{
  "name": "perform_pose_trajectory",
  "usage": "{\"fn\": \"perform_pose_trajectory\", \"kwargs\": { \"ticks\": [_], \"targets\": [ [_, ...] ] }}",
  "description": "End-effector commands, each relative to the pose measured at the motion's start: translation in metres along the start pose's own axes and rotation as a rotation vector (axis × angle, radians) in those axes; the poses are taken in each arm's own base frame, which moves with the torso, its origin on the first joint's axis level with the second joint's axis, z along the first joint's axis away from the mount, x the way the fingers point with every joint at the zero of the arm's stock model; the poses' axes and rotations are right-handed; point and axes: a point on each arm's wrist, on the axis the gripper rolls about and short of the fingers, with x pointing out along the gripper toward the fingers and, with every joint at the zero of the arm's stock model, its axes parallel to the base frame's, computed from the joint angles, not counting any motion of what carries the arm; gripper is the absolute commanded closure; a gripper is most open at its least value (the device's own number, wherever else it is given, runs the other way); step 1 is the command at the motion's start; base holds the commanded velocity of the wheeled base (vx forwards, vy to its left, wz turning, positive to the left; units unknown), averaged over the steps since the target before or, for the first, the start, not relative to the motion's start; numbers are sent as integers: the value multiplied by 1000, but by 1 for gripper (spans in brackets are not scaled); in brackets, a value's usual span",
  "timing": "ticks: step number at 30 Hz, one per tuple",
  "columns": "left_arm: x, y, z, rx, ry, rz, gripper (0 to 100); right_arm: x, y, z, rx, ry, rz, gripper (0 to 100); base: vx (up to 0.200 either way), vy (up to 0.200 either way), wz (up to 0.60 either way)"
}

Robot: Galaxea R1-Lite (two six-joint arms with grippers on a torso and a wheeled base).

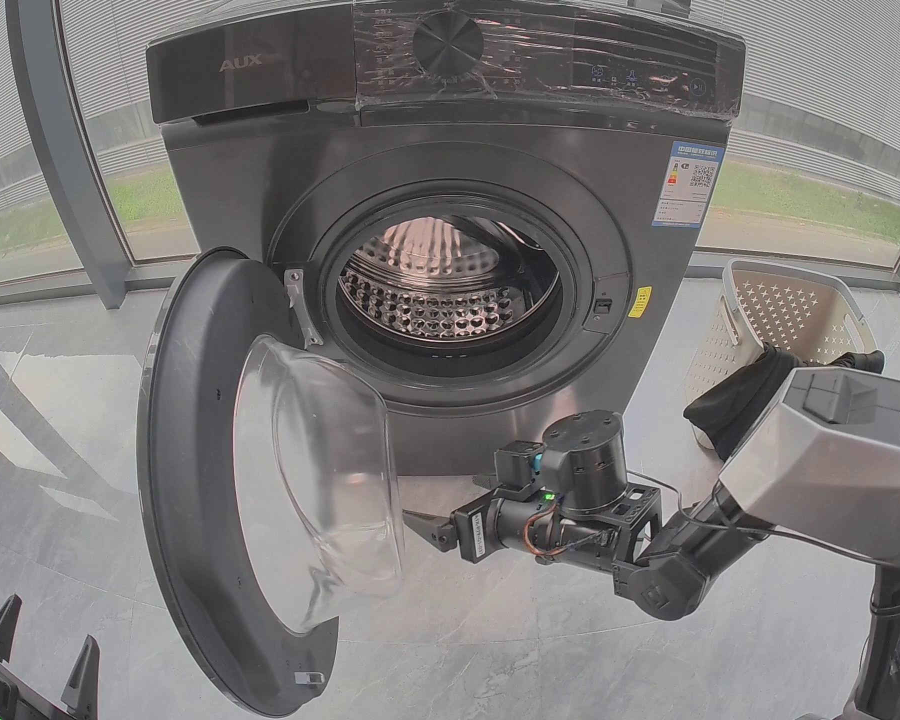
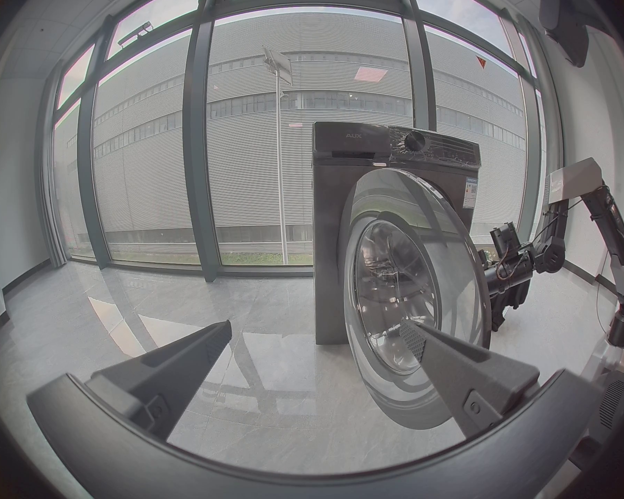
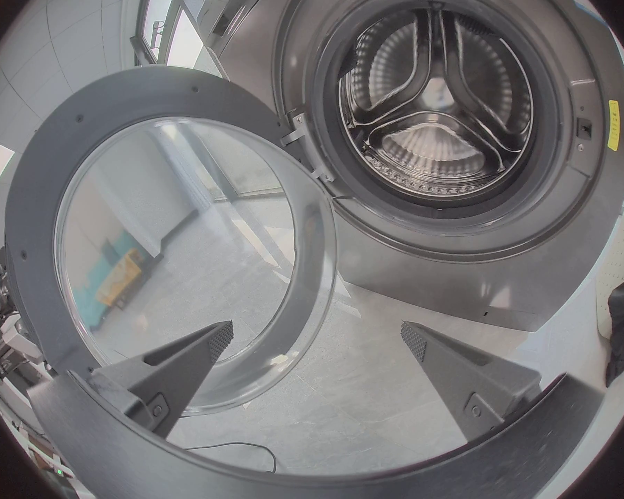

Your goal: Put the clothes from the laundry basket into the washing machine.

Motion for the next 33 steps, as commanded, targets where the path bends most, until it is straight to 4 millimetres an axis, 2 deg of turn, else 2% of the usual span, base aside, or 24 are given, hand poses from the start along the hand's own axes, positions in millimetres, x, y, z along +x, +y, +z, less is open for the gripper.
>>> {"fn": "perform_pose_trajectory", "kwargs": {
  "ticks": [1, 2, 9, 21, 25, 30, 32, 33],
  "targets": [
    [0, 0, -5, 0, -2, 0, 0, 14, 8, -15, -9, 32, 20, 0, 0, 0, 0],
    [0, 0, -5, 0, -2, 0, 0, 17, 14, -14, -13, 24, 34, 0, 0, 0, 0],
    [0, 0, -5, 0, -2, 0, 0, 22, 26, -12, -20, -4, 60, 0, 0, 0, 0],
    [0, 0, -5, 0, -2, 0, 0, 28, 27, 4, -25, -83, 68, 0, 0, 0, 0],
    [0, 0, -5, 0, -2, 0, 0, 35, 31, 10, -28, -104, 78, 0, 0, 0, 0],
    [0, 0, -5, 0, -2, -1, 0, 50, 32, 10, -27, -106, 82, 0, 0, 0, 0],
    [0, 0, -5, 0, -2, -1, 0, 50, 32, 10, -27, -106, 82, 0, 0, 0, 0],
    [0, 0, -5, 0, -2, -1, 0, 59, 31, 7, -22, -79, 69, 0, 0, 0, 0]
  ]
}}
